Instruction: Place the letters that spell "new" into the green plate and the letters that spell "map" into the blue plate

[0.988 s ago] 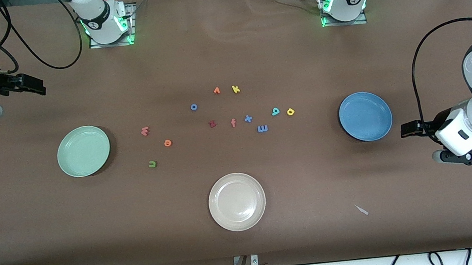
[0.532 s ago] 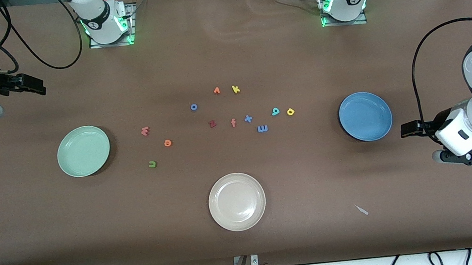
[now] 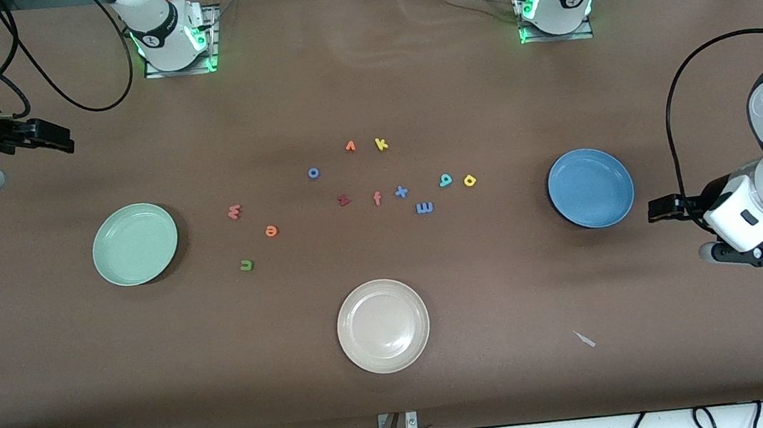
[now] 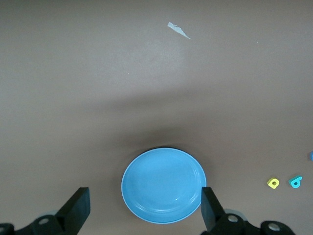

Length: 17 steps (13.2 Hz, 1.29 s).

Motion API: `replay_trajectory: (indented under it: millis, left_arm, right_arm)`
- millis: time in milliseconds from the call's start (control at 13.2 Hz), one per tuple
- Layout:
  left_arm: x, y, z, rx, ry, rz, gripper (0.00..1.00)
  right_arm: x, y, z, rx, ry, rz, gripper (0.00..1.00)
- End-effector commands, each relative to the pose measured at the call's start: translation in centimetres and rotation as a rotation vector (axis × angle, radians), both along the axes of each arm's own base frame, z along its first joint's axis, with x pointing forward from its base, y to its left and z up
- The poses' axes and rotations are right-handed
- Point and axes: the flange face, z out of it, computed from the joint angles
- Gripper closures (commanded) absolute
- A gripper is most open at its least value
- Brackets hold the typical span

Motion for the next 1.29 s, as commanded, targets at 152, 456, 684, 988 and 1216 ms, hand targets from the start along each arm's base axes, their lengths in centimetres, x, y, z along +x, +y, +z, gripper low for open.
replay_trajectory:
  millis: [152, 456, 684, 988, 1216]
  left_arm:
    - [-0.1, 0.1, 0.7, 0.022, -0.011, -0.016, 0.00]
    - [-0.1, 0.1, 0.7, 0.022, -0.011, -0.016, 0.00]
    - [-0.1, -0.1, 0.7, 0.021, -0.011, -0.019, 0.00]
    - [-0.1, -0.3, 0.8, 0.009, -0.012, -0.018, 0.00]
    - [-0.1, -0.4, 0.8, 0.003, -0.011, -0.018, 0.00]
  right_arm:
    - [0.1, 0.1, 0.3, 0.013, 0.007, -0.005, 0.00]
    - [0.2, 0.2, 0.1, 0.015, 0.000, 0.001, 0.00]
    - [0.6, 2.4, -0.4, 0.026, -0.033, 0.014, 0.00]
    - [1.8, 5.9, -3.3, 0.022, 0.001, 0.076, 0.00]
    - [3.5, 9.9, -8.4, 0.018, 0.047, 0.126, 0.00]
